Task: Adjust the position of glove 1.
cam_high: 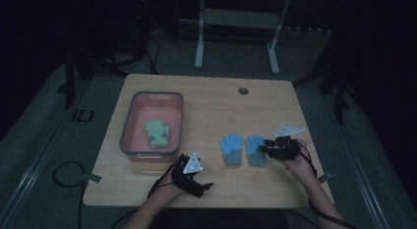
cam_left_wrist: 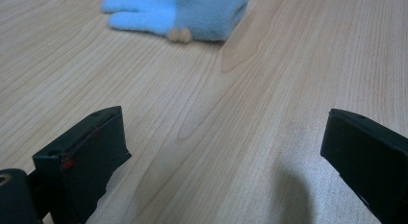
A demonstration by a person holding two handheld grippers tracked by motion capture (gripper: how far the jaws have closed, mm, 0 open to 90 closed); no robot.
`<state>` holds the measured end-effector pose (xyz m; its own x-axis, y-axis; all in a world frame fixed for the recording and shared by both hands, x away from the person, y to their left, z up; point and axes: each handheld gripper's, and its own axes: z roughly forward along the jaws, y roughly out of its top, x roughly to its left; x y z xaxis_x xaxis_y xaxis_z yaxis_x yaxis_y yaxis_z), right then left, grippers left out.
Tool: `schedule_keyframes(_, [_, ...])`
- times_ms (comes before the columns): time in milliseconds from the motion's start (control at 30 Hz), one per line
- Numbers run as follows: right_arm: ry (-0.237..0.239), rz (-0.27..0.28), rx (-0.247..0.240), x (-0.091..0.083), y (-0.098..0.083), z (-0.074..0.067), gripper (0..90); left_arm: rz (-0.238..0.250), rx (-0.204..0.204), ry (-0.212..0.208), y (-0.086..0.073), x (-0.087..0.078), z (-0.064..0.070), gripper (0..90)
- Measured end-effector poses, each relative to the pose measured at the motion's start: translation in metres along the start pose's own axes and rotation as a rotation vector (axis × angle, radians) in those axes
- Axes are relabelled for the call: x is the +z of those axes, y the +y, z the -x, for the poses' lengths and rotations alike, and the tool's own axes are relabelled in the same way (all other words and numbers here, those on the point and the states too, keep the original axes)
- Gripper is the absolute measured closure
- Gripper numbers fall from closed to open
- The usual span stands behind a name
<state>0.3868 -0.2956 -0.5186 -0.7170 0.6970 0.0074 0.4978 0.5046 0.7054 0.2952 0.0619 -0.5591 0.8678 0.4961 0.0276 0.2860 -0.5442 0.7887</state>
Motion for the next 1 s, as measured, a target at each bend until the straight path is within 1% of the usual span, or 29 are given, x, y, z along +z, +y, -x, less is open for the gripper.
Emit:
schedule_keyframes(67, [0.000, -0.014, -0.008, 0.005, -0.003, -0.002, 61.2, -0.001, 0.001, -0.001, 0.000, 0.000, 0.000, 2.0])
schedule_keyframes(133, [0.010, -0.028, -0.006, 0.010, -0.006, -0.004, 61.1, 0.000, 0.003, 0.000, 0.000, 0.000, 0.000, 2.0])
schedule_keyframes(233, [0.001, -0.063, -0.009, 0.020, -0.012, -0.005, 61.4, 0.002, 0.002, 0.000, 0.000, 0.000, 0.000, 2.0])
schedule_keyframes(267, [-0.002, -0.054, -0.006, 0.021, -0.014, -0.005, 62.0, 0.004, 0.002, 0.000, 0.000, 0.000, 0.000, 2.0])
schedule_keyframes(333, [-0.003, -0.050, -0.004, 0.021, -0.015, -0.005, 67.0, 0.002, 0.002, -0.002, 0.000, 0.000, 0.000, 2.0])
schedule_keyframes(400, [-0.016, -0.054, 0.008, 0.021, -0.015, -0.006, 77.0, 0.000, 0.002, -0.002, 0.000, 0.000, 0.000, 2.0])
schedule_keyframes(433, [-0.021, -0.059, 0.020, 0.021, -0.014, -0.007, 79.4, 0.001, 0.002, -0.002, 0.000, 0.000, 0.000, 2.0])
schedule_keyframes(500, [-0.040, -0.069, 0.039, 0.021, -0.012, -0.009, 82.1, 0.002, -0.001, 0.000, 0.000, 0.000, 0.000, 2.0])
schedule_keyframes(533, [-0.050, -0.076, 0.035, 0.021, -0.011, -0.010, 83.0, 0.003, -0.002, -0.001, 0.000, 0.000, 0.000, 2.0])
schedule_keyframes(600, [-0.053, -0.077, 0.035, 0.021, -0.010, -0.010, 83.7, 0.003, -0.003, -0.002, 0.000, 0.000, 0.000, 2.0])
schedule_keyframes(633, [-0.057, -0.070, 0.045, 0.018, -0.006, -0.011, 84.5, 0.003, -0.003, -0.003, 0.000, 0.000, 0.000, 2.0])
schedule_keyframes(700, [-0.053, -0.053, 0.046, 0.012, 0.000, -0.012, 84.6, 0.004, -0.003, -0.003, 0.000, 0.000, 0.000, 1.9])
schedule_keyframes(833, [-0.040, -0.012, 0.014, -0.002, 0.015, -0.018, 84.7, 0.004, -0.001, -0.002, 0.000, 0.000, 0.000, 2.0])
schedule_keyframes(933, [-0.003, 0.023, 0.012, -0.010, 0.028, -0.023, 84.7, 0.002, -0.001, -0.002, 0.000, 0.000, 0.000, 1.9])
schedule_keyframes(1000, [0.022, 0.035, 0.003, -0.013, 0.036, -0.028, 84.7, 0.003, -0.002, -0.001, 0.000, 0.000, 0.000, 2.0])
